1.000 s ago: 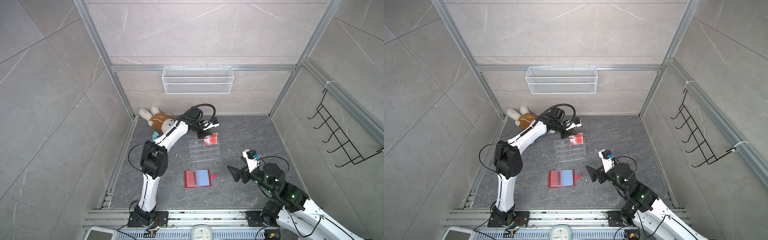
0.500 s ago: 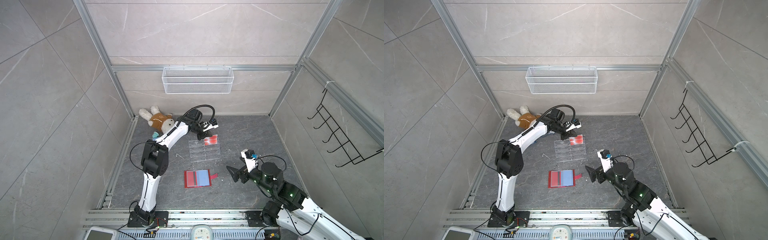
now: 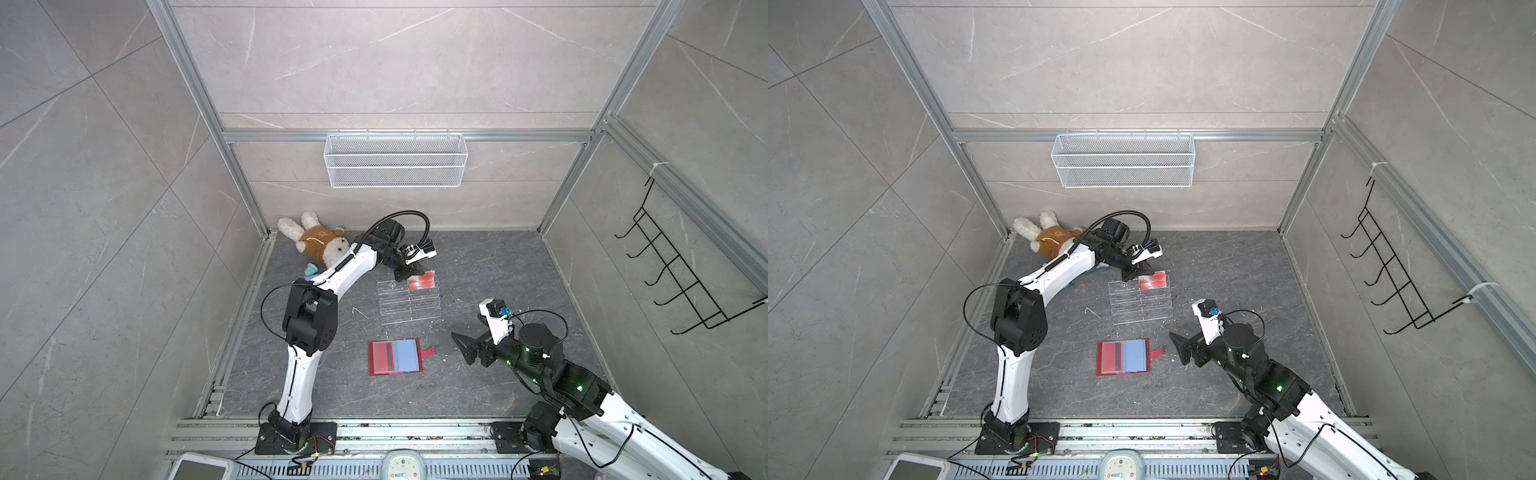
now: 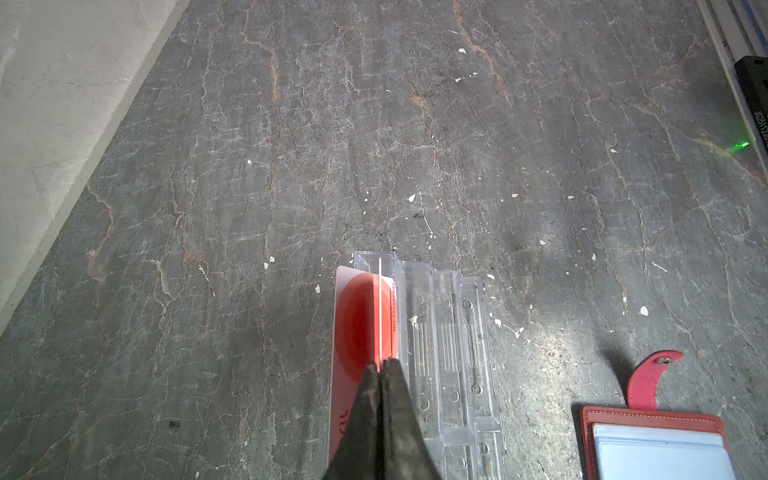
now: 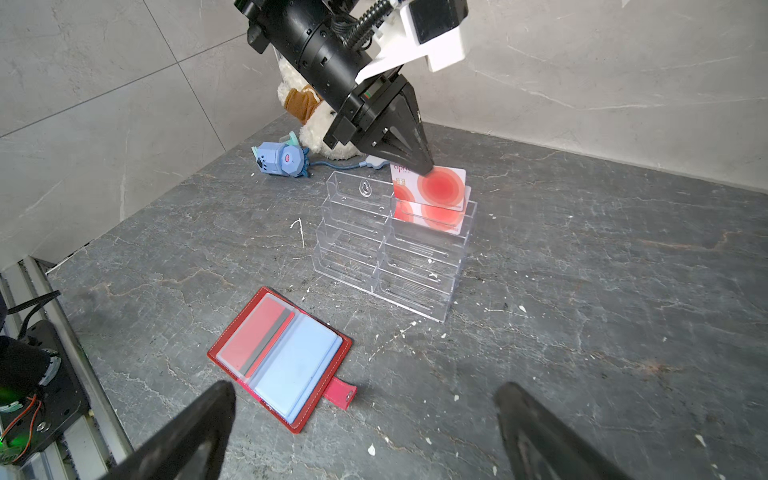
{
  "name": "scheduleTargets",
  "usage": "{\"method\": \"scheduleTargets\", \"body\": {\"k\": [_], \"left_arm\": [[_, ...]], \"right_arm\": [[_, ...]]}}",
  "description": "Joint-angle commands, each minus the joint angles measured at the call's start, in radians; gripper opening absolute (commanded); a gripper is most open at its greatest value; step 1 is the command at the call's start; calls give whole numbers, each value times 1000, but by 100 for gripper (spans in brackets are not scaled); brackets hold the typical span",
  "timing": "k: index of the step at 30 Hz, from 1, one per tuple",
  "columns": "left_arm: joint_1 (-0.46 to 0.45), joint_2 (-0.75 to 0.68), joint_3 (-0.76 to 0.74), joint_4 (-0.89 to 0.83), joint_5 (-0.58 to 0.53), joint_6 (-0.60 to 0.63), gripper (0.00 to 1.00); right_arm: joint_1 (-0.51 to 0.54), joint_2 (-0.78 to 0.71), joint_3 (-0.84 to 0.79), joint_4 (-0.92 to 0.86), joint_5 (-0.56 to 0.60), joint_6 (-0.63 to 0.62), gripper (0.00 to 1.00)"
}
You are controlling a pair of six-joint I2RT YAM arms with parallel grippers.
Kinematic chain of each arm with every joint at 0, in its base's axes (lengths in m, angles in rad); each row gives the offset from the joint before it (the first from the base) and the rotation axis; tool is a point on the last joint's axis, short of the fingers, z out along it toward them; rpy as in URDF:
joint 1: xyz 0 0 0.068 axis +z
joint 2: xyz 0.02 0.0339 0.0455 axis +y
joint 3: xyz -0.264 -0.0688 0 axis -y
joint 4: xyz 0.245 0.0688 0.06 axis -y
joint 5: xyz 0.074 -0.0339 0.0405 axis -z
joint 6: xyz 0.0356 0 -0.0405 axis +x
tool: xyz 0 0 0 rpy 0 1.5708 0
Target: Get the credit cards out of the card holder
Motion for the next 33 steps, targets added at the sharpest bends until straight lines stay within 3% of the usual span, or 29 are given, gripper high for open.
{"method": "scheduleTargets", "body": {"k": [1,16,23,31,33], "left_arm": [[6,25,-2,15,43,-12,0],[6,36,2,9,38,-19,0],[5,4,3,14,28,-31,28],[2,-122,-13,70,8,-81,46],[0,-176,-46,131,-13,-107,61]], "right_arm": [[1,4,6,17,-20,-12,100],[2,-1,11,13,-23,-16,100],[2,1,12,16,-31,-15,100],[1,3,2,32,-20,0,100],[1,-3,-6,43,-13,12,100]]}}
